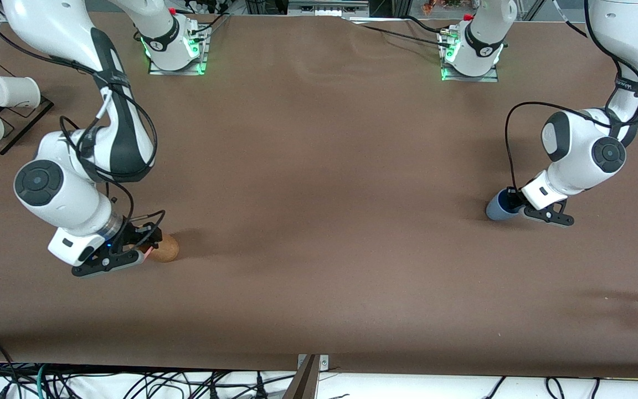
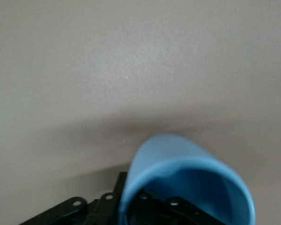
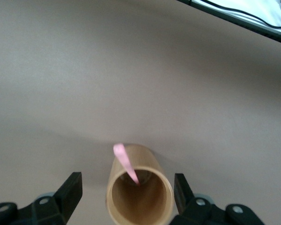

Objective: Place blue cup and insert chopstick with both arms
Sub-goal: 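Grasp the blue cup with the left gripper while the right gripper grasps the chopstick, then slide the blue cup toward the table center while the right gripper lifts the chopstick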

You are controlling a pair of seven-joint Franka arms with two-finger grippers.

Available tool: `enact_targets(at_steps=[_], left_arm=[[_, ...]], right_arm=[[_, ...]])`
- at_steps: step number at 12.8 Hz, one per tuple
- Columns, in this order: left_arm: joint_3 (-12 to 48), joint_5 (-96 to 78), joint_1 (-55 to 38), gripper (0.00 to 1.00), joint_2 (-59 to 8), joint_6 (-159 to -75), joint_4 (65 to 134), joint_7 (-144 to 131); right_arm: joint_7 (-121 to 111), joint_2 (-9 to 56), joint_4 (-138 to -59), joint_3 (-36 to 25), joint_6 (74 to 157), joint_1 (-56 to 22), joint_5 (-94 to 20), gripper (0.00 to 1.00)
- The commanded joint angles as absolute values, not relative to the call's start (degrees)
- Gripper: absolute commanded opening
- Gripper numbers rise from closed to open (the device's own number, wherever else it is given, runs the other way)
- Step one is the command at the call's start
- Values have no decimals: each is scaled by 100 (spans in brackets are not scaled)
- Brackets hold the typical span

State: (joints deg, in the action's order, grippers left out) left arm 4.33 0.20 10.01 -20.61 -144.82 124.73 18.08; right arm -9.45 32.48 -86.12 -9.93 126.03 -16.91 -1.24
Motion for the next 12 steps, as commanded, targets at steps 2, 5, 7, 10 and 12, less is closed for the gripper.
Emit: enact_targets(at_steps=[2,5,7,10,12], left_arm=[[474,62,976,0,-1943,-13987,12130,1820],[948,44,949,0,-1925,-12345,11139,1244],[1553,44,941,0,-1942,-11910,10856,356],[2449,44,810,0,-2012,-11909,10644,-1540],[2663,61,215,0,-2336,-11927,10312,-3086]], right_arm=[[-1090,3445,-8350,-932,12709,-1617,-263,55],[-1282,3542,-8332,-932,12761,-1582,-448,49],[-1371,3586,-8341,-940,12832,-1538,-518,49],[-1371,3665,-8350,-940,12841,-1512,-519,47],[-1371,3700,-8358,-940,12841,-1512,-519,32]])
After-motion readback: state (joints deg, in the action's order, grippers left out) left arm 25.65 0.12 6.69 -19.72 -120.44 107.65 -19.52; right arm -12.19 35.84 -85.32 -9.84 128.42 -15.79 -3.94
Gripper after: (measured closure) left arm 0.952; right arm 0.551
